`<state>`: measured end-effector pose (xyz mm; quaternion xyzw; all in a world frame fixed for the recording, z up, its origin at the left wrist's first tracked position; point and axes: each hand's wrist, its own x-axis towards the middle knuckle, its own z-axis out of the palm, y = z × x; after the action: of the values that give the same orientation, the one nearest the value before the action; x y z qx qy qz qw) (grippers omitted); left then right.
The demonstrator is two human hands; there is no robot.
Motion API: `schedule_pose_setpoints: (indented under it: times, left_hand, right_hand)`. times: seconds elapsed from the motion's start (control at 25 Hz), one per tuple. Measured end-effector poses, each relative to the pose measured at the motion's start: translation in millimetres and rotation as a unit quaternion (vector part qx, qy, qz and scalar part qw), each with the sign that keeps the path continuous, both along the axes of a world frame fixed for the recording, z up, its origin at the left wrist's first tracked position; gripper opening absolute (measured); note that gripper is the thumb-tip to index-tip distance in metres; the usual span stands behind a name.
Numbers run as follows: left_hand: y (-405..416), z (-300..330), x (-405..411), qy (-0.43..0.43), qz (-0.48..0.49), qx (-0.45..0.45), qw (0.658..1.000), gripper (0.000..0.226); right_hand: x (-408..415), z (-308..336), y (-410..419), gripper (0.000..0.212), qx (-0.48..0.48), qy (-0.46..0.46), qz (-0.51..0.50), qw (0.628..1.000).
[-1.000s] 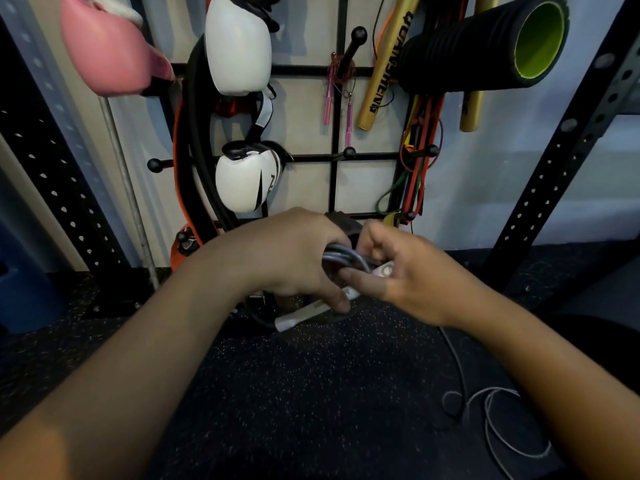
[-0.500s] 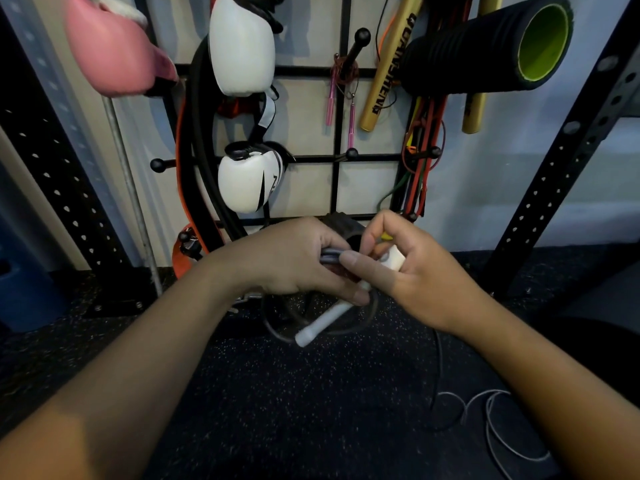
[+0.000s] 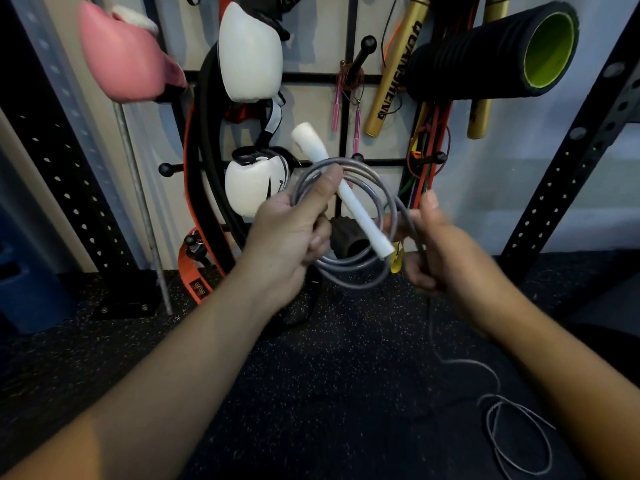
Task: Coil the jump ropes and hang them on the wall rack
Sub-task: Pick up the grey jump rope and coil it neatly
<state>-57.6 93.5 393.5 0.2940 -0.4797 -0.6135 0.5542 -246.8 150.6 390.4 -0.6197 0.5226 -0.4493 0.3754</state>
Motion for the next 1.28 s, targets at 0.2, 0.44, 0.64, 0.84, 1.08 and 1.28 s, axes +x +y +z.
schedule_pose_setpoints:
  times: [0.2,0.44,0.64,0.84,1.08,1.28]
  left_hand:
    - [16,-14,-26,0.07,0.052,0.056,0.995,0.022]
    - [-2,-7,-6,-0.09,0.068,-0.01,0.994,0.065]
    - [-8,38,44,-0.497,-0.049,-0.192,0.845,0.095]
    - [6,31,23,-0.557,-0.239,-0.109,0.788,0.047]
    - [2,15,17,-0.489,-0.208,-0.101,0.841,0.032]
    - [4,8,9,-0.497,-0.225,-0.115,0.83,0.047]
  right_hand:
    - [30,-14,-1,0.043,-0.053,-0.095,-0.054,0.993]
    - [14,-9,-15,0.036,-0.101,-0.047,-0.077,0.991]
    - [-2,0,-9,0.038,-0.059,0.117,0.063,0.989]
    - [16,-6,-7,0.045,-0.086,0.149,0.105,0.98]
    - [11,-8,-9,0.039,-0.083,0.186,0.105,0.973]
    - [4,-12,-11,0.016,-0.118,0.124,0.059,0.983]
